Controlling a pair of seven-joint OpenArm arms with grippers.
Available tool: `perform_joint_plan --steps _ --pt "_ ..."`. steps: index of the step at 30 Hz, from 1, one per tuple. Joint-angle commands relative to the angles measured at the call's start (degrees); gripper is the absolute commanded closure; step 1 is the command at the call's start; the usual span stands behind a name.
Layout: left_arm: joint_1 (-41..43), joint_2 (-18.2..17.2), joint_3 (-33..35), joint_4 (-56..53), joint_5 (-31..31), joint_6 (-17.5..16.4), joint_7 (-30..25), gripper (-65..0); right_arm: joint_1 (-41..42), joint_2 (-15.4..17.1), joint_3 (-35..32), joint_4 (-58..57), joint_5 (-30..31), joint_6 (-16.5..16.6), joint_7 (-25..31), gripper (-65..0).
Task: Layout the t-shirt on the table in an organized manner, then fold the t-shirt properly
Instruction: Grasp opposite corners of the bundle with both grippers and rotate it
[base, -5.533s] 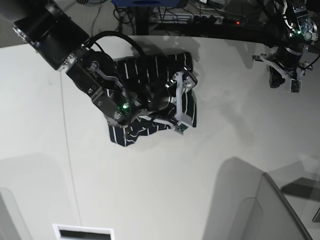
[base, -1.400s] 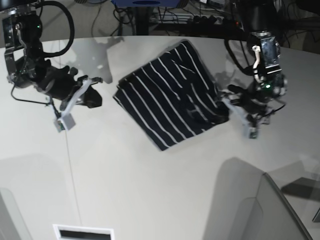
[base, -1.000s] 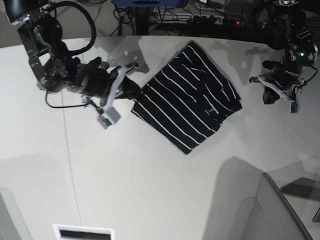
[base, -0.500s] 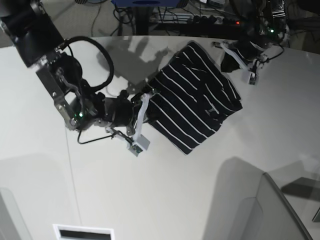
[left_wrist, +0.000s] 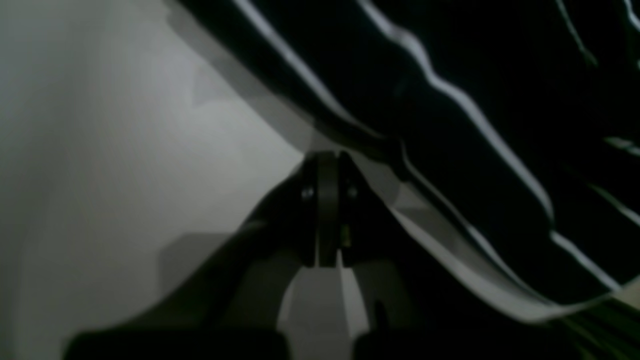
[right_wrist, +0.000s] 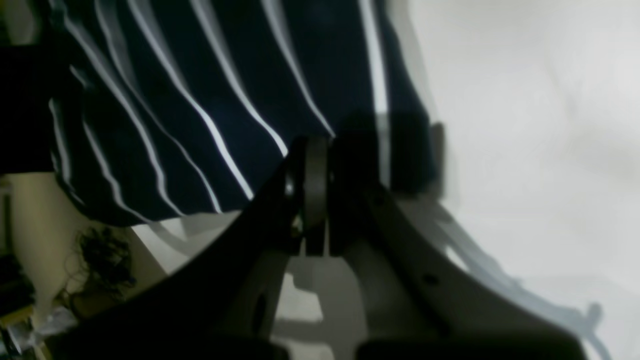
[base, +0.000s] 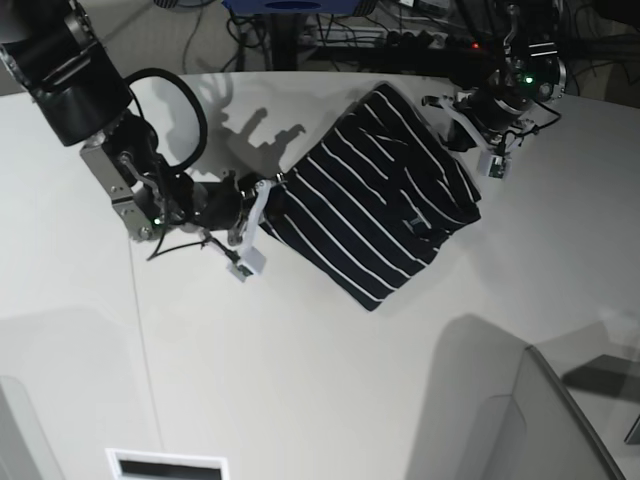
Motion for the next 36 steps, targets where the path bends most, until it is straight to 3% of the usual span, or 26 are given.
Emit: perform_joint_plan --steps 1,8,10,13,17,20,25,30,36 --pt "-0.2 -0.2 -0.1 1.0 0.3 -0.3 -0.6 0.0 1.2 0.1 0.5 1.4 1.0 0.6 1.2 -0.2" --pt "0.0 -1.1 -0.9 3.0 1.2 -0.3 -0.3 0.0 -2.6 4.4 0.7 17.7 1.0 0.0 -0.3 -0.2" --pt "-0.2 -1.5 -2.5 2.2 1.3 -0.3 -0.4 0.0 -2.7 5.4 0.7 19.9 1.0 -1.8 -1.3 -0.2" --pt "-1.9 -1.9 -3.5 0.5 1.3 -0.3 -0.5 0.0 -0.8 6.4 0.6 18.1 0.9 -4.9 -1.3 -0.2" --pt "-5.3 -1.9 -3.3 -2.6 1.4 -0.3 -0.5 0.0 4.1 6.4 0.2 7.7 0.6 -3.9 -0.7 0.0" --pt "-7.9 -1.7 -3.1 -4.6 1.4 -0.3 -0.5 0.0 5.0 6.1 0.1 3.4 -4.2 -1.8 1.4 0.0" --pt "-12.9 -1.5 -1.3 -9.7 1.4 -0.3 -0.5 0.0 3.4 3.7 0.2 2.8 -13.4 1.5 -0.6 0.0" --pt "-17.2 -1.8 2.0 -13.9 1.4 -0.3 -0.6 0.0 1.2 2.0 0.1 3.2 -17.4 1.7 -0.6 0.0" --pt "-23.6 -1.8 6.2 -18.1 2.5 0.3 -0.6 0.0 -3.7 1.6 0.1 8.6 -26.7 1.8 -0.6 0.0"
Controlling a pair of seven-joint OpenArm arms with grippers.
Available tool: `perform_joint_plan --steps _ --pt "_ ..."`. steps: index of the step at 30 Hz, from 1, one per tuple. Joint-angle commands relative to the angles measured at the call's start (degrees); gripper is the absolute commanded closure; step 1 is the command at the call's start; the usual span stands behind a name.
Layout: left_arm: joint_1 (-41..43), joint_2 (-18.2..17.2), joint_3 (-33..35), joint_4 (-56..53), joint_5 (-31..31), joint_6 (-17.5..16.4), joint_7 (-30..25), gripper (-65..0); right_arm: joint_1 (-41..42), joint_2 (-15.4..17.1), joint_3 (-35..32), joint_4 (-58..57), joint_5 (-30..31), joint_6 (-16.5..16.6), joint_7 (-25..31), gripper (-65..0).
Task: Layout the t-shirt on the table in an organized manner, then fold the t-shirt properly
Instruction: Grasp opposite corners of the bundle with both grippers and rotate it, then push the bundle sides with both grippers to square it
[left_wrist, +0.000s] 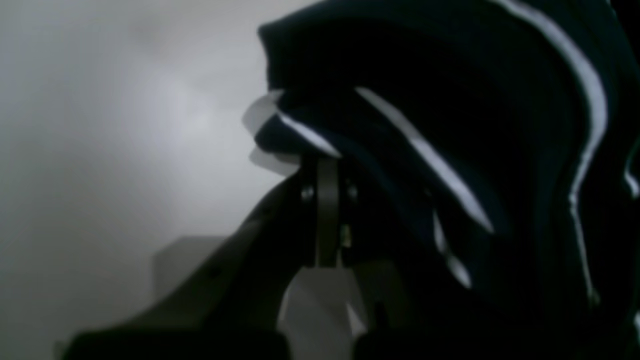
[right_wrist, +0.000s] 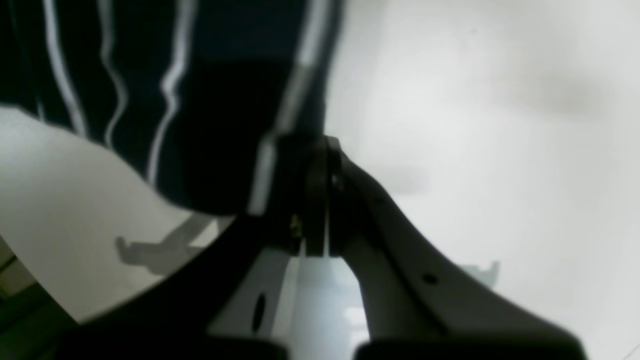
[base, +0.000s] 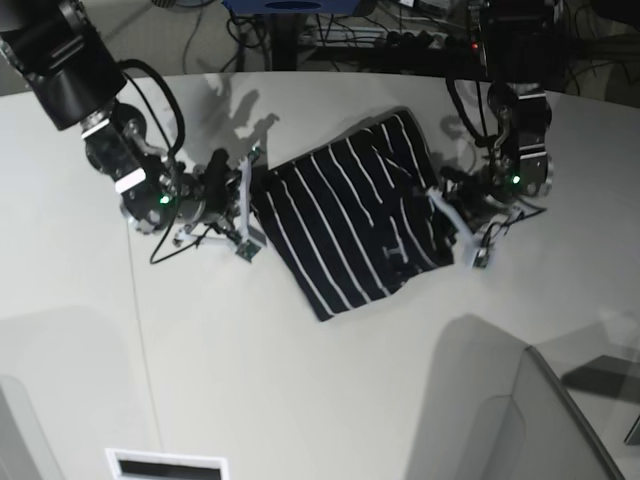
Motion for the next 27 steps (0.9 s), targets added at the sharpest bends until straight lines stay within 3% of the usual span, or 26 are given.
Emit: perform_joint_plan --steps 1,6,16,22,27 --pt "-1.9 -0.1 1.0 -0.1 1.5 0.4 -0.4 0.0 -0.6 0.3 0.1 1.6 -1.1 0.2 -0.5 0.0" --pt "-7.9 0.4 6.6 -8.1 6.5 1.1 -8.0 0.0 -4.9 0.4 0.1 6.5 -4.4 0.2 -3.4 0.0" --pt "-21.0 4.3 9.8 -26.5 6.6 1.3 -21.5 0.0 -10.9 2.2 0.6 15.4 -4.8 0.2 -7.3 0.0" --pt "-23.7 4.3 9.0 -21.5 6.4 1.3 -21.5 0.0 -10.5 6.7 4.2 15.2 -4.8 0.0 -7.6 0.0" --pt "-17.4 1.6 9.0 -8.4 6.3 1.3 -13.5 0.0 -10.3 8.9 11.9 14.7 -4.8 0.1 -7.3 0.0"
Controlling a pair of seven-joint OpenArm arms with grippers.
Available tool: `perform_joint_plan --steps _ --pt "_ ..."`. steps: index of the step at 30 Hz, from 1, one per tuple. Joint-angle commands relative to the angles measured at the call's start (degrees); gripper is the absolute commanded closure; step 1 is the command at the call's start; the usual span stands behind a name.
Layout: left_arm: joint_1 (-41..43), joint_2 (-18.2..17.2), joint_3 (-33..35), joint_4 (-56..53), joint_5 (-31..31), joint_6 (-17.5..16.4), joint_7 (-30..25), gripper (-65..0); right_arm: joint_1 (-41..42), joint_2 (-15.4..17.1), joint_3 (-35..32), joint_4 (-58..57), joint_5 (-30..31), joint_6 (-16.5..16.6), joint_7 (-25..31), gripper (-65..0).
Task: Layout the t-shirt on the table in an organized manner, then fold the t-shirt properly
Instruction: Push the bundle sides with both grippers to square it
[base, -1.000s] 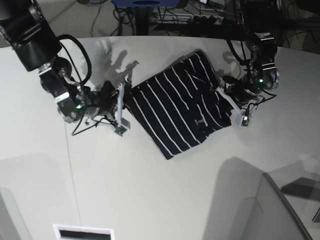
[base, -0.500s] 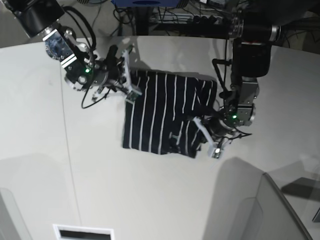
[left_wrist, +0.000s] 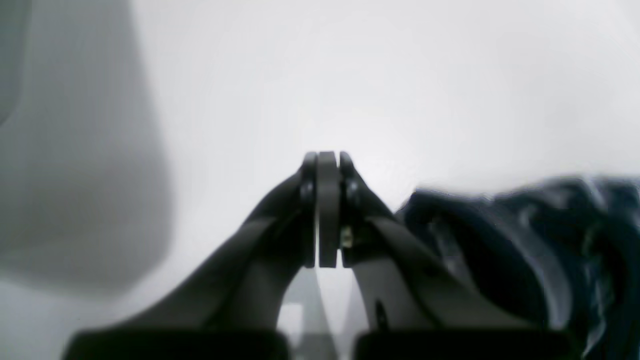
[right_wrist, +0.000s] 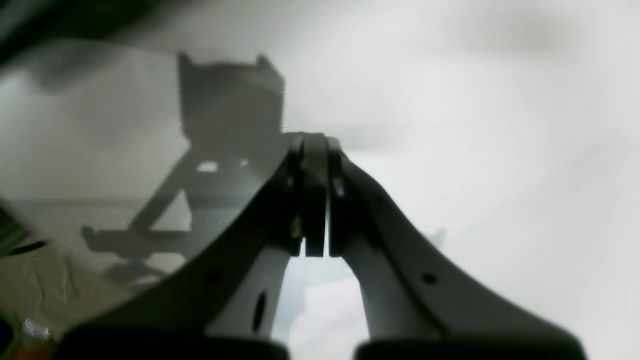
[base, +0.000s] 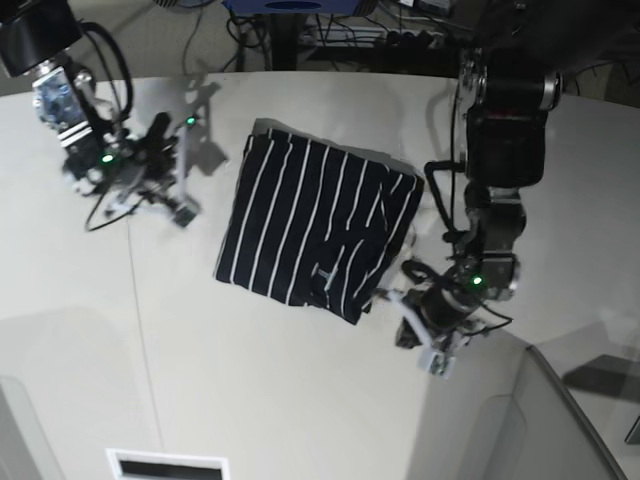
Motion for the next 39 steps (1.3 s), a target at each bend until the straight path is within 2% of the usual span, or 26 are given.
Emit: perform_joint_plan --steps 1,5,8,12,15,17,21,24,30,39 --pt "2.1 -0.7 -0.5 4.3 -0.7 -0.6 0.6 0.0 1.5 0.2 1.4 0.0 0.4 0.3 0.8 0.0" --pt "15.2 -1.0 -6.7 19.3 -0.7 -0.6 6.0 0.0 8.2 0.2 2.9 -5.4 0.4 0.5 1.4 0.0" --pt "26.5 0.4 -10.7 28.4 -0.7 -0.6 7.3 0.0 13.3 -0.2 2.8 -11.0 0.4 0.5 5.4 0.0" --pt "37.4 1.0 -12.2 33.2 -0.7 -0.6 7.2 0.0 19.1 -2.7 2.8 -18.9 0.4 0.5 10.6 0.0" --pt "41.0 2.0 -12.1 33.4 -0.7 -0.6 7.1 0.0 22.6 -3.5 2.8 -24.3 0.4 0.5 14.6 0.0" --pt "41.5 3.3 -12.3 33.0 -0.7 -0.6 7.0 0.0 24.5 -5.1 0.7 -27.3 0.4 0.5 17.2 0.0" --pt "40.7 4.0 -12.2 31.1 -0.7 -0.6 6.9 0.0 26.6 -6.3 -5.5 -30.7 0.4 0.5 21.2 0.0" --pt "38.3 4.7 -12.1 28.7 -0.7 -0.6 4.5 0.0 27.0 -8.0 -7.9 -31.7 0.4 0.5 23.0 0.0" --pt "32.6 5.4 -12.0 22.1 -0.6 -0.6 3.9 0.0 26.6 -9.6 -8.1 -31.8 0.4 0.5 23.1 0.0" --pt "21.9 5.4 -11.9 13.4 -0.3 -0.6 3.9 0.0 23.1 -9.3 -8.0 -30.3 0.4 0.5 19.6 0.0"
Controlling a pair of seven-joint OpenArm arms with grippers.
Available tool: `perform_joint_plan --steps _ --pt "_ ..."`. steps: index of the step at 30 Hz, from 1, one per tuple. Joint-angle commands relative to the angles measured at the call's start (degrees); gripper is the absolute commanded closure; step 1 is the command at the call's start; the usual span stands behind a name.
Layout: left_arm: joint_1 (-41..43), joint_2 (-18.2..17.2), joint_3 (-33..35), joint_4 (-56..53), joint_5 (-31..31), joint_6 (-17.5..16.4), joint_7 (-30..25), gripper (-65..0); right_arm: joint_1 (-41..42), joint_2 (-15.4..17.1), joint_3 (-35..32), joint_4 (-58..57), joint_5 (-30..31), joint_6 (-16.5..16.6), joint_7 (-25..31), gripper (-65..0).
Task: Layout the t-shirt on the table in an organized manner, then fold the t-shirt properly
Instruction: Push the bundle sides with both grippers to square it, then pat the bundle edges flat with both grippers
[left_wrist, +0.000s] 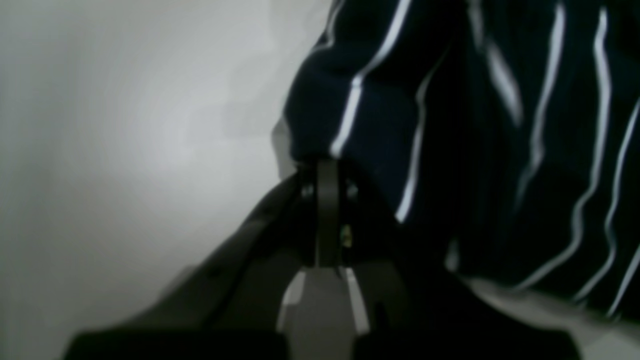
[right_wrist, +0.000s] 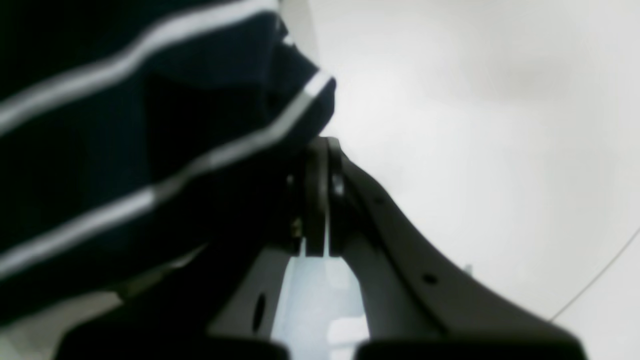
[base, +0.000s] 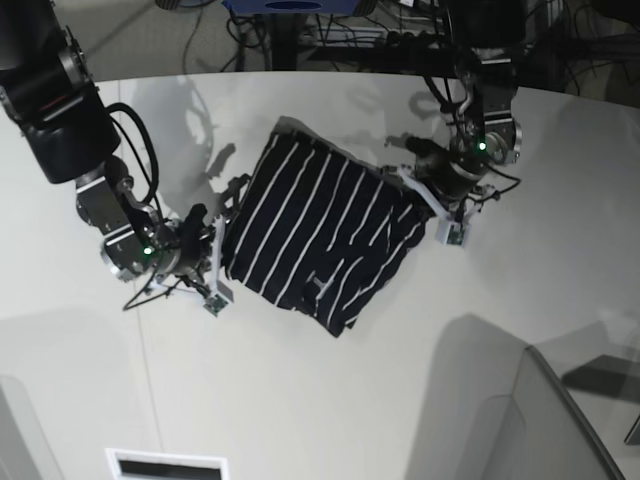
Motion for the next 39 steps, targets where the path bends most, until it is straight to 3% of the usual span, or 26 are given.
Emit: perform_joint_plan --steps 1,6,9,20,24,28,31,35,39 --pt "-1.9 -0.1 0.1 -0.9 0.0 0.0 0.1 0.0 0.1 1.2 0.3 1.8 0.4 0.3 -0.6 0.0" --pt "-9.0 -0.4 4.5 -7.2 0.1 0.0 -0.2 0.0 -5.0 2.6 0.6 8.6 0.4 0.3 -4.9 0.0" --pt "-12.1 -0.4 7.9 -10.8 0.1 0.0 -4.4 0.0 -9.2 4.1 0.7 14.6 0.5 0.3 -7.7 0.0" --pt "-25.5 0.3 16.6 -28.8 -0.3 0.2 -14.5 0.0 -20.1 4.0 0.8 27.5 0.5 -0.1 -14.4 0.0" --pt "-28.0 1.1 17.0 -30.3 -0.1 2.6 -16.0 0.0 -20.2 4.0 0.8 27.6 0.5 -0.1 -16.0 0.0" --pt "-29.0 1.1 16.9 -29.9 -0.2 2.8 -16.3 0.0 -20.2 4.3 0.8 29.1 0.5 -0.2 -18.0 0.0" --pt "-28.8 0.9 16.6 -28.3 -0.3 2.8 -16.1 0.0 -21.6 4.4 5.4 32.5 0.4 -0.2 -21.3 0.0" --pt "-23.2 0.4 16.3 -18.0 -0.4 2.8 -15.4 0.0 -24.8 4.4 15.1 38.7 0.4 -0.2 -25.2 0.0" --pt "-13.8 -0.1 16.3 -1.0 -2.9 2.8 -8.2 0.0 -27.5 3.9 21.0 44.2 0.4 -0.2 -25.3 0.0"
